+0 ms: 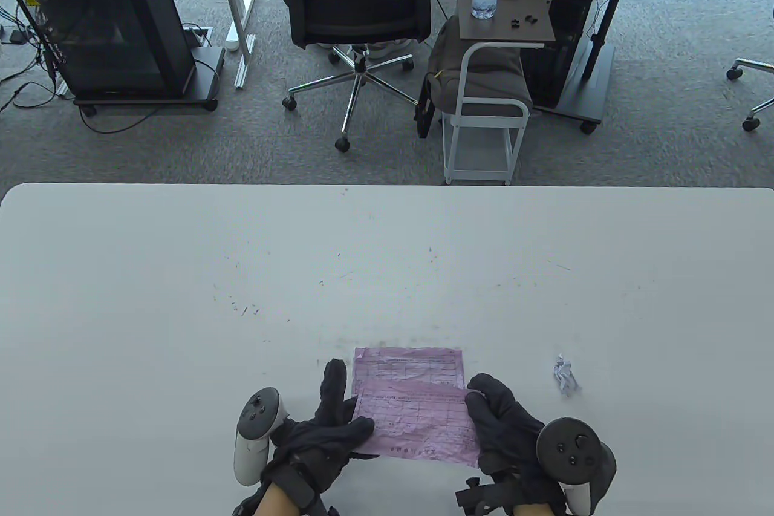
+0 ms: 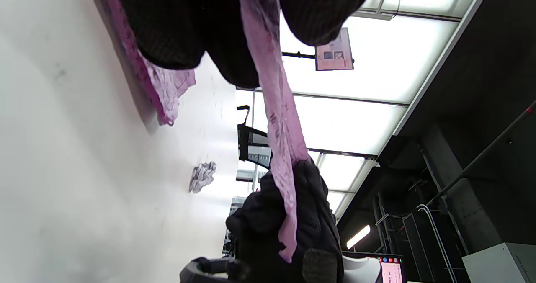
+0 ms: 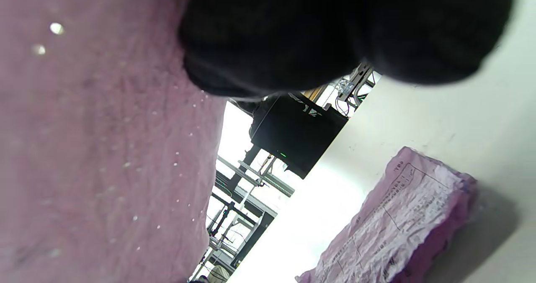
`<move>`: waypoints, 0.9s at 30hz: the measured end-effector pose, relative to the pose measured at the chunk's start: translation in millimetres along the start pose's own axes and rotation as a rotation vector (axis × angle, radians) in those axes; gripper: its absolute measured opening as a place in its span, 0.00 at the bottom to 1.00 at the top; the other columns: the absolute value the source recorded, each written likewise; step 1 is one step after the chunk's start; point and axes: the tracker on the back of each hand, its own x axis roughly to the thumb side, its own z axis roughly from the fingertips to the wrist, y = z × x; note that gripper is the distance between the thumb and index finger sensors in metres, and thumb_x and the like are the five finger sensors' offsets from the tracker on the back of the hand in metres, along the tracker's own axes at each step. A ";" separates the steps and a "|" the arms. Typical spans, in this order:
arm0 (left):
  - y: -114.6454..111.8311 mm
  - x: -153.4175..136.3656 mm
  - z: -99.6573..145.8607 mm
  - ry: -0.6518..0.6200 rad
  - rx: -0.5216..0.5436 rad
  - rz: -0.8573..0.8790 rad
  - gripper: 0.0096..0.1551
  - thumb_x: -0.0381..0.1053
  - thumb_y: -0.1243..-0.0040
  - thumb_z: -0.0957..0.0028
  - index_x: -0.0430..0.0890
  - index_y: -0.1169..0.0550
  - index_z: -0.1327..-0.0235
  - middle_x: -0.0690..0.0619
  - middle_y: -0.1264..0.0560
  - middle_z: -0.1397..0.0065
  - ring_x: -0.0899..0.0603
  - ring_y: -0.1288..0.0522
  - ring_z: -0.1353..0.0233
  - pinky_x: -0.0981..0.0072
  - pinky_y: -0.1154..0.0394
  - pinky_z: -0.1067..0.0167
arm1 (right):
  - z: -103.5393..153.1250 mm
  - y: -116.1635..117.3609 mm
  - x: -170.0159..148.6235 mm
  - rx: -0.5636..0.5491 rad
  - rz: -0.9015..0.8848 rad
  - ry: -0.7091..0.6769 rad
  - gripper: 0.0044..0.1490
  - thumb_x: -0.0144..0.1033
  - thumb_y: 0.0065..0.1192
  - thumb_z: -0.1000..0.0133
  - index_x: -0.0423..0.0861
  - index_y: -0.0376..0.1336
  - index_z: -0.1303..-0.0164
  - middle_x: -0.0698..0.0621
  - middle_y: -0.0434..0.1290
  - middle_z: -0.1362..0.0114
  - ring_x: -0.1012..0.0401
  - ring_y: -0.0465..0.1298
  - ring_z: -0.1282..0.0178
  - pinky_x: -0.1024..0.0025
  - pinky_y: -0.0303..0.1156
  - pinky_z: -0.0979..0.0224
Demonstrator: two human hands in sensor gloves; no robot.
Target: Flatten crumpled invoices and stack
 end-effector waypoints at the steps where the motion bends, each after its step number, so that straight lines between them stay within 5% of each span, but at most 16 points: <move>1: 0.7 2.6 0.4 -0.008 0.016 -0.034 0.43 0.41 0.41 0.36 0.68 0.55 0.28 0.34 0.44 0.21 0.44 0.20 0.35 0.50 0.21 0.37 | -0.2 0.3 -0.5 0.000 -0.001 -0.002 0.26 0.37 0.62 0.41 0.39 0.62 0.36 0.49 0.81 0.58 0.64 0.81 0.73 0.71 0.82 0.70; 4: 0.3 10.5 0.4 -0.031 0.048 -0.138 0.29 0.37 0.42 0.37 0.50 0.34 0.22 0.37 0.42 0.21 0.42 0.21 0.34 0.48 0.23 0.36 | -2.0 0.3 -0.8 0.022 -0.019 -0.004 0.28 0.35 0.62 0.41 0.39 0.60 0.34 0.47 0.80 0.54 0.61 0.82 0.69 0.68 0.83 0.67; 7: -4.9 21.2 0.9 -0.042 0.077 -0.351 0.29 0.36 0.45 0.37 0.40 0.34 0.22 0.38 0.41 0.21 0.39 0.21 0.34 0.43 0.24 0.37 | -4.4 0.3 1.1 0.081 -0.024 -0.013 0.31 0.34 0.62 0.42 0.38 0.57 0.31 0.44 0.79 0.49 0.58 0.82 0.64 0.64 0.83 0.62; 10: -11.4 32.5 1.4 -0.060 0.058 -0.677 0.29 0.39 0.46 0.38 0.40 0.35 0.22 0.38 0.40 0.22 0.38 0.21 0.34 0.42 0.25 0.38 | -6.4 0.9 3.9 0.128 0.005 -0.009 0.33 0.33 0.63 0.42 0.37 0.55 0.30 0.43 0.78 0.47 0.55 0.82 0.61 0.61 0.82 0.59; 15: -18.9 45.4 -1.0 -0.057 0.104 -0.696 0.28 0.38 0.45 0.38 0.36 0.33 0.24 0.35 0.40 0.24 0.32 0.24 0.34 0.36 0.29 0.38 | -12.9 1.6 15.7 0.164 0.135 0.013 0.34 0.32 0.64 0.43 0.36 0.55 0.29 0.41 0.77 0.46 0.54 0.82 0.60 0.60 0.82 0.58; 19: -20.2 59.0 -9.5 -0.001 0.126 -0.921 0.28 0.43 0.43 0.38 0.36 0.30 0.26 0.34 0.36 0.26 0.33 0.23 0.35 0.36 0.27 0.40 | -24.8 8.7 32.6 0.217 0.317 -0.021 0.35 0.31 0.64 0.43 0.36 0.55 0.29 0.40 0.77 0.45 0.53 0.81 0.59 0.59 0.82 0.57; 27: -2.7 45.0 -42.4 0.102 0.092 -0.976 0.30 0.44 0.44 0.37 0.35 0.32 0.24 0.34 0.39 0.24 0.28 0.27 0.31 0.33 0.30 0.38 | -69.5 32.6 29.5 0.266 0.565 0.026 0.35 0.31 0.65 0.43 0.36 0.55 0.29 0.41 0.77 0.46 0.54 0.81 0.60 0.60 0.82 0.58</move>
